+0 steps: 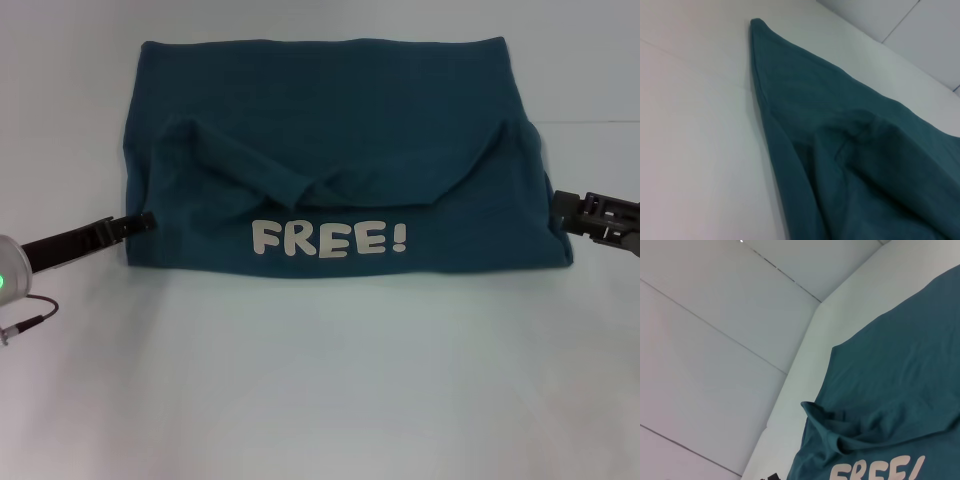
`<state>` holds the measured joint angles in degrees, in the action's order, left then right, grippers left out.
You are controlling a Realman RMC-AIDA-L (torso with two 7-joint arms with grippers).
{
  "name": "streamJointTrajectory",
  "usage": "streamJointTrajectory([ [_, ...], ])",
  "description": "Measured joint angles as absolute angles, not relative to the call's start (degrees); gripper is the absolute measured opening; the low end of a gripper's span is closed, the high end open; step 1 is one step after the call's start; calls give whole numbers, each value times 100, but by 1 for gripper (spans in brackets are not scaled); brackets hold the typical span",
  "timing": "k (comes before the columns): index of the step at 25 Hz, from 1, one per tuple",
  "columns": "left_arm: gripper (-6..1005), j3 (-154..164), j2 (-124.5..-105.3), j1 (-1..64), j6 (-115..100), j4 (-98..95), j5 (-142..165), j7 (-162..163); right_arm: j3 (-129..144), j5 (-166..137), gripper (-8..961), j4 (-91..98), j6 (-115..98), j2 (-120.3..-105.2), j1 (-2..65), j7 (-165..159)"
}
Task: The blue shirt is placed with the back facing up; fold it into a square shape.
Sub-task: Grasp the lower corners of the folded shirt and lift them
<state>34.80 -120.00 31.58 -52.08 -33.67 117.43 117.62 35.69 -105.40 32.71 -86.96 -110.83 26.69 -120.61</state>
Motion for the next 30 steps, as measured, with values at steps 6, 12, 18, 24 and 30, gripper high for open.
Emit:
streamJointTrajectory([
  [6,703,3545,-12018,3162,-5160,-3267,11742,11760,3568,-10530,747,3269,-8624,-11083,2670,-12087],
  [12,703,3631,-12019,3184,-5081,-3213,11742,11757,3568,-10537,748,3269,-8600,-11082,2683,-12095],
  [18,703,3765,-12018,3301,-4978,-3096,11742,11754,3568,-10538,748,3269,-8593,-11083,2676,-12079],
  [24,704,3891,-12012,3376,-4939,-3040,11745,11835,3566,-10531,747,3269,-8593,-11075,2656,-12072],
  [30,629,3896,-12006,3372,-4948,-3086,11841,11984,3559,-10514,748,3270,-8595,-11074,2622,-12075],
])
